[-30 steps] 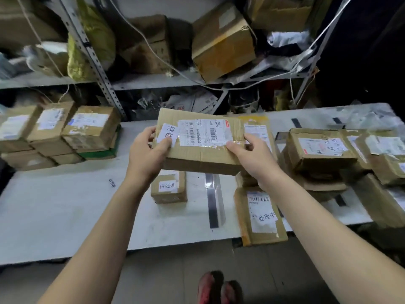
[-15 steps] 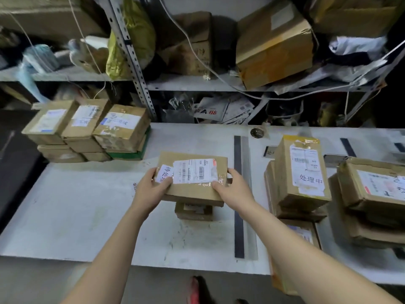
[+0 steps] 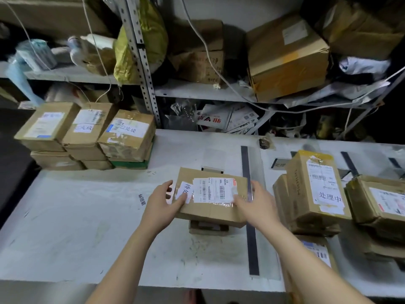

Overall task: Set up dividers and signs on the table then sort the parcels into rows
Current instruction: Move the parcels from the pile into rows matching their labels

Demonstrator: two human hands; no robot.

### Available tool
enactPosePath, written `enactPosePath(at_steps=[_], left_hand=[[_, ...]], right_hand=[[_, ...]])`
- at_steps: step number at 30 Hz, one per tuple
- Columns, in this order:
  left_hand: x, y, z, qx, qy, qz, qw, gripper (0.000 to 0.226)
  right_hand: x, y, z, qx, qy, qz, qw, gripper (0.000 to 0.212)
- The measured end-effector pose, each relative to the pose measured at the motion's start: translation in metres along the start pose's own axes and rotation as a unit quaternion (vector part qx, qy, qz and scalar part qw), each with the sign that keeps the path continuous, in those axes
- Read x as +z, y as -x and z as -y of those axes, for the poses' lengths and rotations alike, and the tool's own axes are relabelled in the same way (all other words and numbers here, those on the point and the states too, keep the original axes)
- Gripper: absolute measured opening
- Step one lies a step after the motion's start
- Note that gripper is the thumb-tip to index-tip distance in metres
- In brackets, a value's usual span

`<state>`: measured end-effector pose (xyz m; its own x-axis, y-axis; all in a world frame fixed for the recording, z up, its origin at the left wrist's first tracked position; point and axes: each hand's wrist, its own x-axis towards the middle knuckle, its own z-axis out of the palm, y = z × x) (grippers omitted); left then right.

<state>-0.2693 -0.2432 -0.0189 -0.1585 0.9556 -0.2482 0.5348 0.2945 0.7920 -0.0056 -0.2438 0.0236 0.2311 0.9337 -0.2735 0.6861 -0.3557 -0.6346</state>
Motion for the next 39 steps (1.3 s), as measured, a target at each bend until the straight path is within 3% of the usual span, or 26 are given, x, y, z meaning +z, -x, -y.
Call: enactPosePath(at_steps=[4, 10, 15, 19, 24, 29, 35, 39], left_hand=[[-0.038, -0.004, -0.009, 0.029, -0.143, -0.049, 0.988, 0.069], [-0.110, -0.008, -0.034, 0.110, -0.376, -0.116, 0.913, 0.063], [-0.156, -0.023, -0.049, 0.091, -0.459, -0.140, 0.873, 0.059], [-0.183, -0.050, -0.045, 0.061, -0.474, -0.136, 0.868, 0.058], [-0.201, -0.108, -0.025, 0.046, -0.427, -0.106, 0.897, 0.055], [-0.205, -0.180, 0.003, 0.038, -0.343, -0.056, 0.937, 0.061], [-0.196, -0.235, 0.033, 0.066, -0.303, -0.062, 0.949, 0.059], [-0.190, -0.247, 0.040, 0.069, -0.254, -0.070, 0.962, 0.047]], right_hand=[[-0.007, -0.008, 0.031, -0.076, 0.136, -0.031, 0.987, 0.069], [0.005, -0.024, 0.111, -0.268, 0.278, -0.008, 0.922, 0.061], [0.026, -0.042, 0.170, -0.347, 0.301, 0.012, 0.888, 0.061], [0.050, -0.061, 0.206, -0.369, 0.311, 0.022, 0.875, 0.061], [0.092, -0.090, 0.241, -0.339, 0.297, 0.047, 0.891, 0.057], [0.145, -0.128, 0.266, -0.258, 0.236, 0.070, 0.934, 0.054], [0.203, -0.155, 0.280, -0.089, 0.034, 0.109, 0.989, 0.056], [0.224, -0.159, 0.279, 0.013, -0.144, 0.088, 0.986, 0.036]])
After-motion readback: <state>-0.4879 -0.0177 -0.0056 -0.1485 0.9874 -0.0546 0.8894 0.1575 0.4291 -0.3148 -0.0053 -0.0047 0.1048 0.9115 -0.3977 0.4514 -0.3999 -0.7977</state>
